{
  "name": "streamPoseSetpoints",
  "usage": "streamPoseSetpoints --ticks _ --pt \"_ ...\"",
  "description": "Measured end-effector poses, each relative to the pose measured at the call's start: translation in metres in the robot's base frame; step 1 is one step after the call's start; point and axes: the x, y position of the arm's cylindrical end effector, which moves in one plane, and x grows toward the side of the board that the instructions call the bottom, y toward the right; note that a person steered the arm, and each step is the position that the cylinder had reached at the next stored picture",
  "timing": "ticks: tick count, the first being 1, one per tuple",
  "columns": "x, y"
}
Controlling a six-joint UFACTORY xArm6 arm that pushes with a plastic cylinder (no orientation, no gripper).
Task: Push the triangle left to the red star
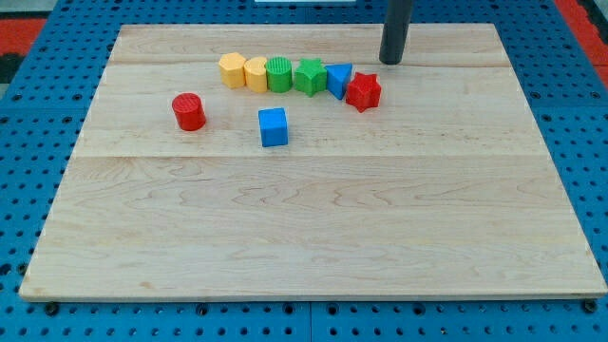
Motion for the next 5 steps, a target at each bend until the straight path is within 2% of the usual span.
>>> streamPoseSetpoints --ticks 3,4,5 --pt "-0.033 -0.065" --pt "-0.024 -0.071" --pt "0.003 -0.071"
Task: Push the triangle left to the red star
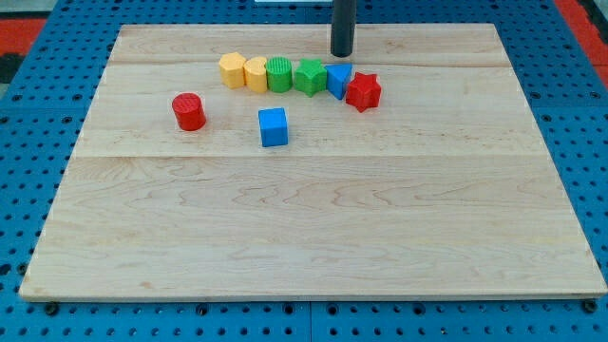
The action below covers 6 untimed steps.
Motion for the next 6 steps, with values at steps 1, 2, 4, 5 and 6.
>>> streamPoseSetpoints --ticks 1,2,4,5,6 --pt "0.006 -0.005" --pt "0.023 0.0" --pt "0.024 -0.001" --pt "0.025 -0.002" --pt "0.026 -0.009"
